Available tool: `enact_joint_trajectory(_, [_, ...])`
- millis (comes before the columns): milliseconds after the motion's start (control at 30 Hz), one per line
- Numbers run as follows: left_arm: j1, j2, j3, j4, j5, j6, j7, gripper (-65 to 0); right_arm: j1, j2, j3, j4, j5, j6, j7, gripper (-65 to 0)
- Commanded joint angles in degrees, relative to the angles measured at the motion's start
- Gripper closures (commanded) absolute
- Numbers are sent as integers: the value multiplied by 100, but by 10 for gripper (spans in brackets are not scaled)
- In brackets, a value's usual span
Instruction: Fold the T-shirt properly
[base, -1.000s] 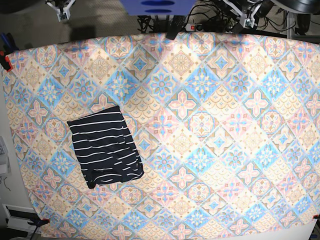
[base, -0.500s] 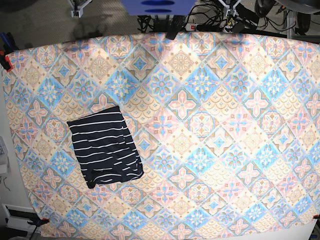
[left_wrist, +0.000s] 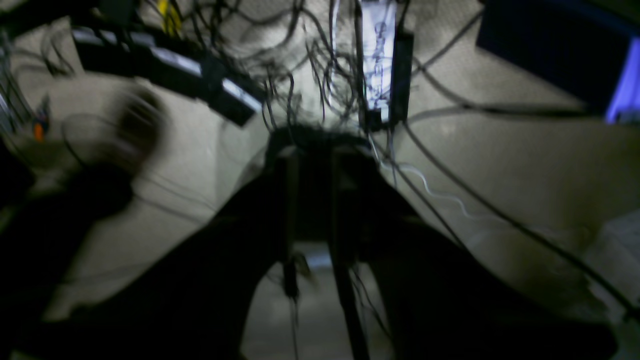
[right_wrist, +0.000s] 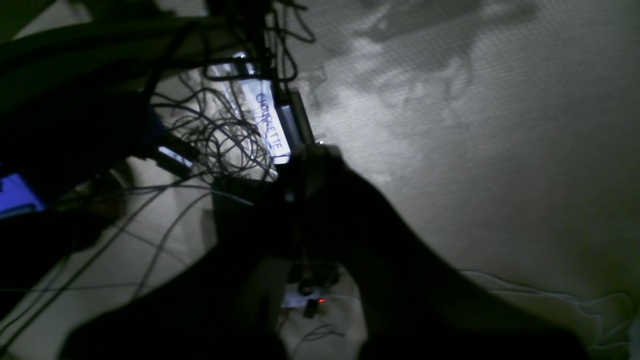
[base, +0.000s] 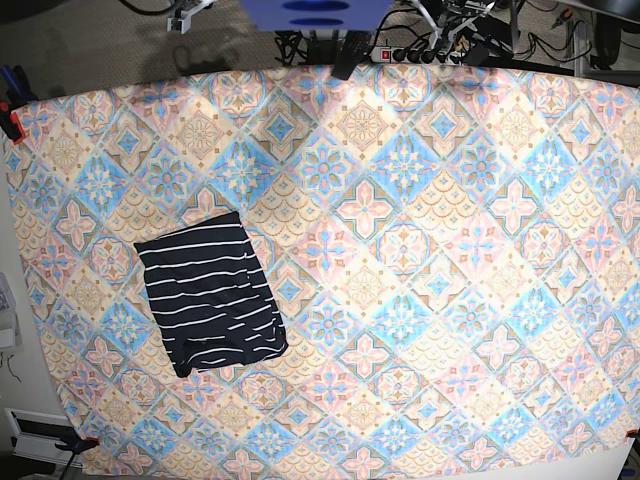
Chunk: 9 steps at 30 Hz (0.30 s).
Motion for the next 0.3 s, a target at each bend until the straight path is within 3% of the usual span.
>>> enact_joint_trajectory(0, [59,-29,32,-91,13,-5,-64,-117,42,-33,13,2,16,61,32,0])
enact_joint_trajectory(267, [-20,-20,32,-82,4,-5,-188,-117,165,-376,13,11,16,61,50,0])
